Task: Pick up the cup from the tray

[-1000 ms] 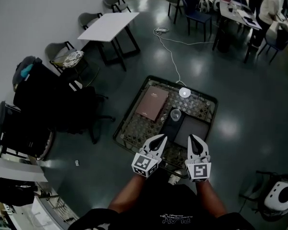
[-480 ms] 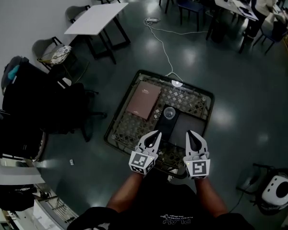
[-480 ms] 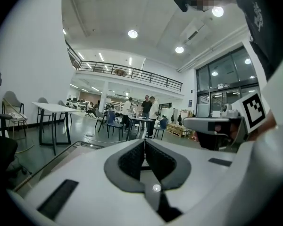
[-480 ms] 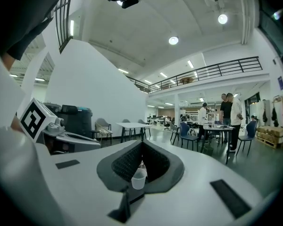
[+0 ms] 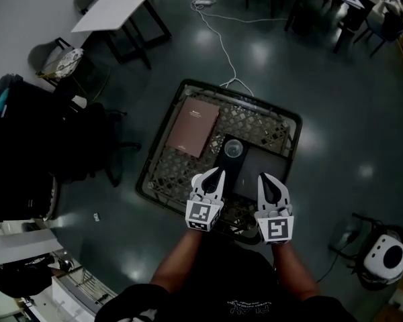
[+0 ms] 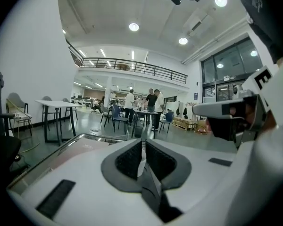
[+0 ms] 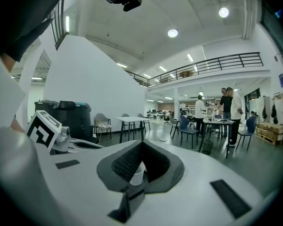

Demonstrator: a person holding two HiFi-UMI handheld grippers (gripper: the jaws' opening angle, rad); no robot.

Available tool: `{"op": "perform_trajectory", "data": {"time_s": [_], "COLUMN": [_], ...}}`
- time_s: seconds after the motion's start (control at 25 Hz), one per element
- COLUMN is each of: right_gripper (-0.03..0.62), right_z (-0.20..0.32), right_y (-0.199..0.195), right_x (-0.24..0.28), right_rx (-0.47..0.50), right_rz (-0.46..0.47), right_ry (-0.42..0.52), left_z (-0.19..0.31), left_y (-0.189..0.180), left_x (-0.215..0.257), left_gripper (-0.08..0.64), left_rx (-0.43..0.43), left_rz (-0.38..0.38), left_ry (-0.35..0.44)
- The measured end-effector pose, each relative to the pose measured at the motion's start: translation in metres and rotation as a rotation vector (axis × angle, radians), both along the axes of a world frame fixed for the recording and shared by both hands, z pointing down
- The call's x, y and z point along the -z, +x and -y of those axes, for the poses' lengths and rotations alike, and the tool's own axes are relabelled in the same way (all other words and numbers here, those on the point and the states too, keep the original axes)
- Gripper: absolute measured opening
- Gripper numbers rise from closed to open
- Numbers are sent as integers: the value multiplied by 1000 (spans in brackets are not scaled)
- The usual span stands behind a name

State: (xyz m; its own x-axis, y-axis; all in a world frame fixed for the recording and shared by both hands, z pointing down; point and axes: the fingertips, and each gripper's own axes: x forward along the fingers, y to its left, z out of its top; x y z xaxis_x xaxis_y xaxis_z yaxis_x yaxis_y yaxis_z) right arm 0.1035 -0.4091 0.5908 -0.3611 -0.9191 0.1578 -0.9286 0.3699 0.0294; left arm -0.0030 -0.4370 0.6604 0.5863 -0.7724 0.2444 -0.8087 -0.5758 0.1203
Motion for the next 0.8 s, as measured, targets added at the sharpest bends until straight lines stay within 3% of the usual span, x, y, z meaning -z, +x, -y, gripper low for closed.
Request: {"op": "perform_trajectory", "data": {"time_s": [0.12, 0.24, 0.36, 0.52, 0.8], "right_gripper": [8, 8, 8, 8, 8], "right_z": [8, 11, 14, 18, 26], "right_y": [2, 3, 5, 2, 6], "right_x": [-7, -12, -15, -20, -18], "right_rx": [-5, -17, -24, -12, -21], "right_rz": [-8, 11, 10, 12, 34], "right_ry": [-5, -16, -19, -24, -27], "left_z": [8, 15, 23, 34, 48], "left_y": [4, 12, 21, 24, 35], "left_x": [-17, -31, -41, -63, -90], "left_gripper": [29, 114, 140, 241, 301], "left_rx": [-3, -21, -33, -33, -42], "left_rz": [15, 29, 41, 105, 118], "left_ry": [-18, -34, -45, -68, -131]}}
